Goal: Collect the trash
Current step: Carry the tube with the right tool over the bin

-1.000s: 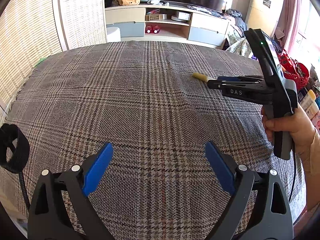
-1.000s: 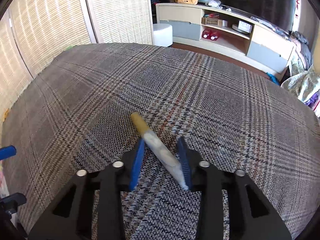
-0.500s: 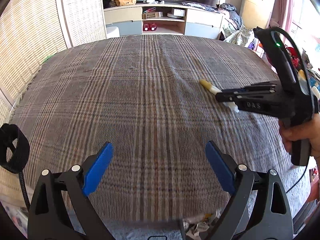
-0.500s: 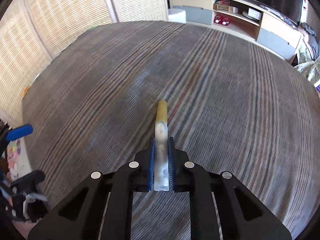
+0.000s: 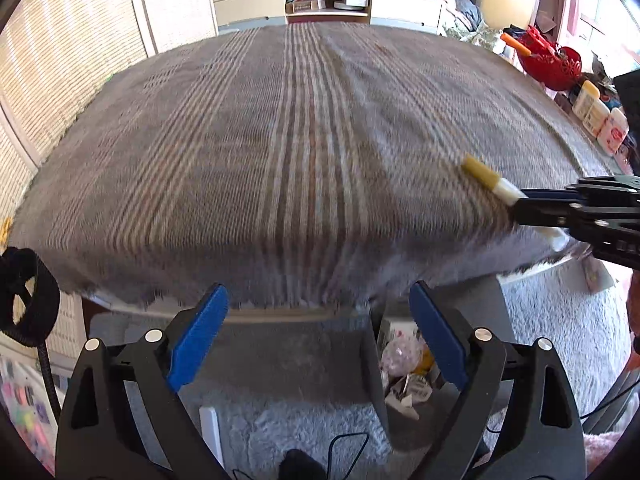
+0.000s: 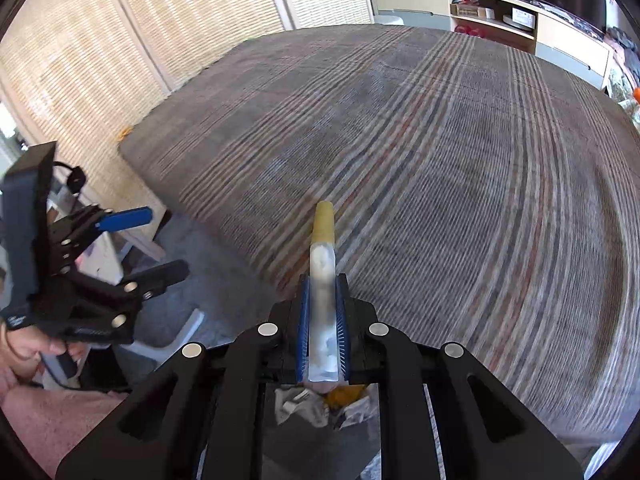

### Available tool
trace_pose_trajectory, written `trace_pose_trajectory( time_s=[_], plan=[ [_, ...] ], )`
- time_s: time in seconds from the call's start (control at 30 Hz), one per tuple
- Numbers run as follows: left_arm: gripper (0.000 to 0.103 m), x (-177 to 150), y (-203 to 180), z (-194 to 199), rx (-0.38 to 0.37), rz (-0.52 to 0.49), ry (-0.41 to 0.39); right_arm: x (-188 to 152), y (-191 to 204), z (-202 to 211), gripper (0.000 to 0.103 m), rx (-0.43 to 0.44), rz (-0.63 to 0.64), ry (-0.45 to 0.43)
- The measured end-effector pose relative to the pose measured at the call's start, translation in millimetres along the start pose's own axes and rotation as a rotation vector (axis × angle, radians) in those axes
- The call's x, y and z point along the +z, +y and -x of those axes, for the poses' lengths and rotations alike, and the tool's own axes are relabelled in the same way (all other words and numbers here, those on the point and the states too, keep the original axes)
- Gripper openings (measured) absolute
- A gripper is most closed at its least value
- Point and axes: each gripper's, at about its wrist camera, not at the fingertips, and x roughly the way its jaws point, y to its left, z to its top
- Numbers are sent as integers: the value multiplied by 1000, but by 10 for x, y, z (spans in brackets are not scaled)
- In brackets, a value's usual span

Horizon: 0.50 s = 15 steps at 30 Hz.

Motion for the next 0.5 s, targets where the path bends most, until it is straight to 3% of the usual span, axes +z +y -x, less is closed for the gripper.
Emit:
trace_pose_trajectory(
  time_s=[0.2,0.5],
  plan=[
    [85,-368,168,-112,14,31,42,-432,254,-159,14,47,51,59],
    [82,-1002,419,-785,-10,104,134,-827,500,-712,14,67,159,141]
  ],
)
